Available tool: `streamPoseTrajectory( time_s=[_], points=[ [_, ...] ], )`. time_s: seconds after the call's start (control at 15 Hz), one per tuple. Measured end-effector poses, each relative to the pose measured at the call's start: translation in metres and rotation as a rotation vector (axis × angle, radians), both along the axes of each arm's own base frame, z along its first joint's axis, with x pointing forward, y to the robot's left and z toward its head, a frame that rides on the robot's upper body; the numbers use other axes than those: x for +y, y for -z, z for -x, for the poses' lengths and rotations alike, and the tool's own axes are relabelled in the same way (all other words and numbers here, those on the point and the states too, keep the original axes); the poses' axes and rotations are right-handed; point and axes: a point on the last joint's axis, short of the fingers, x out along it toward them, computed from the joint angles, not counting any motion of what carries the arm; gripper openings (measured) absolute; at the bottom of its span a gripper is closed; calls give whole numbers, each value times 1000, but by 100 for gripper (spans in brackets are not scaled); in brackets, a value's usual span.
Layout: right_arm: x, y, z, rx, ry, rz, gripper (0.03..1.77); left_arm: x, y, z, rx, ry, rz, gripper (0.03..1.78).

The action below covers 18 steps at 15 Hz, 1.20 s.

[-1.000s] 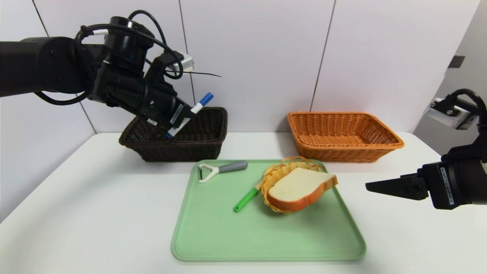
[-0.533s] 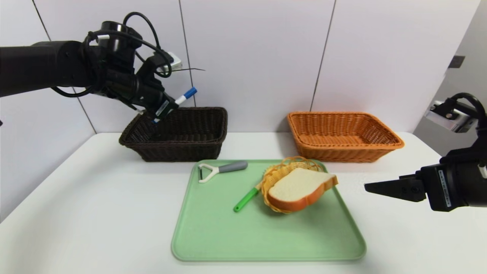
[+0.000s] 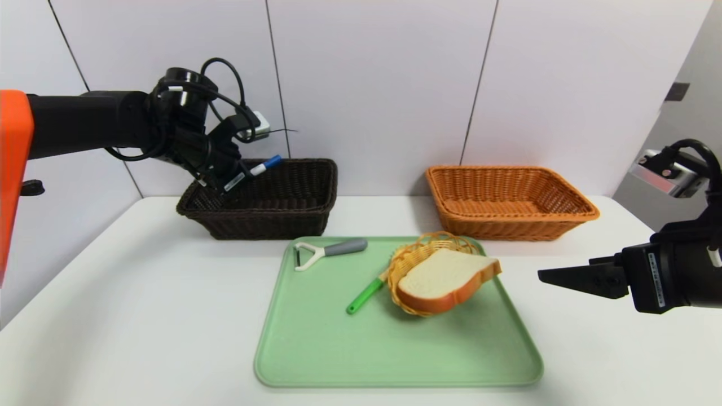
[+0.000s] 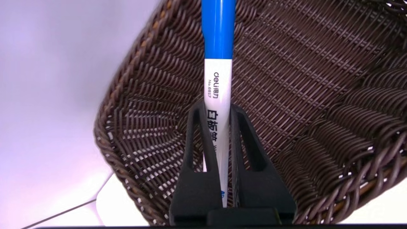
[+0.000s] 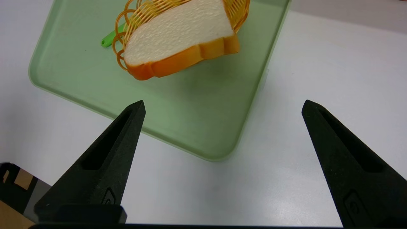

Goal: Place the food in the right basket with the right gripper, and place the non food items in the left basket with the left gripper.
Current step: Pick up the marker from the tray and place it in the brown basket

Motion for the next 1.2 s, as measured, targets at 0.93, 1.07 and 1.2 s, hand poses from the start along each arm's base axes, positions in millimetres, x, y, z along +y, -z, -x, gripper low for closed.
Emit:
streamPoseTrajectory(
  time_s=[0.93,1.07,1.2],
  points=[
    [0,1,0,2,-3,1,170,2,31,-17,74,-16,-8,15],
    [1,1,0,3,-3,1,170,1,32,-17,78,-16,-9,15],
    [1,1,0,3,-2,1,170,2,33,-18,79,-18,-8,15]
  ],
)
